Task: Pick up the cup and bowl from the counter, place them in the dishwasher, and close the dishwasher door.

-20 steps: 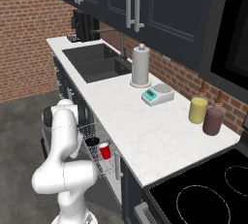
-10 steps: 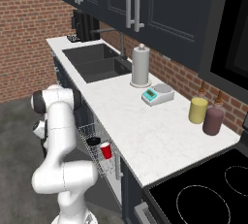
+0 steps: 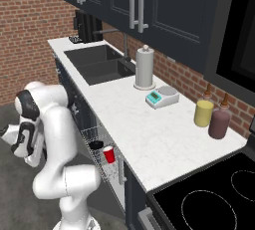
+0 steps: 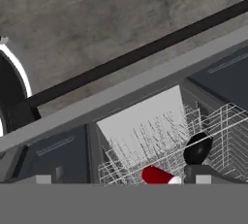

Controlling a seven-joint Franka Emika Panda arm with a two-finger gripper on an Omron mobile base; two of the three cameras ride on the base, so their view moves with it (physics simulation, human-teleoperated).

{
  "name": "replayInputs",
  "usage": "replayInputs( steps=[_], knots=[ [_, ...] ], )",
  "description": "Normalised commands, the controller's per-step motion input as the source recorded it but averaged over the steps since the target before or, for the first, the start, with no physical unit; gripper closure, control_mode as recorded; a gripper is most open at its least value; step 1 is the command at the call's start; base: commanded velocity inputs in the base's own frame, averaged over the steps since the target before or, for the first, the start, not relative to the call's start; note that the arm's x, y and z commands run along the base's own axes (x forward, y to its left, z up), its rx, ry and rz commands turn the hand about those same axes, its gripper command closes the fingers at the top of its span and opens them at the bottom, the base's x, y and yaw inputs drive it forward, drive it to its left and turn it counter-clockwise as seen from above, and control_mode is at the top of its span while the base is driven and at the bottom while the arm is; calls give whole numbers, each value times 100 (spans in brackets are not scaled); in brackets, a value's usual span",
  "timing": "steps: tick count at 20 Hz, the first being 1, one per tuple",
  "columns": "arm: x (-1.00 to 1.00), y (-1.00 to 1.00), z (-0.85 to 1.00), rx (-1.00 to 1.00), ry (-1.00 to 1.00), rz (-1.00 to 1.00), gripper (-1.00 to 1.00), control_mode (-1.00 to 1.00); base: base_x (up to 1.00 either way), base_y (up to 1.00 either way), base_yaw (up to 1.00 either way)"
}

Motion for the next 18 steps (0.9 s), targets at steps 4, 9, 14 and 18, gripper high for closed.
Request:
replayInputs(
  steps=[4,9,14,18],
  knots=[
    [-100,73,-51,-11,0,-9,-100,-100,0,0,0],
    [-98,42,-96,-23,0,-26,-100,-100,0,0,0],
    [-69,2,-100,-27,-1,-32,-100,-100,0,0,0],
    [-34,-15,-97,-28,-4,-32,-100,-100,0,0,0]
  ],
)
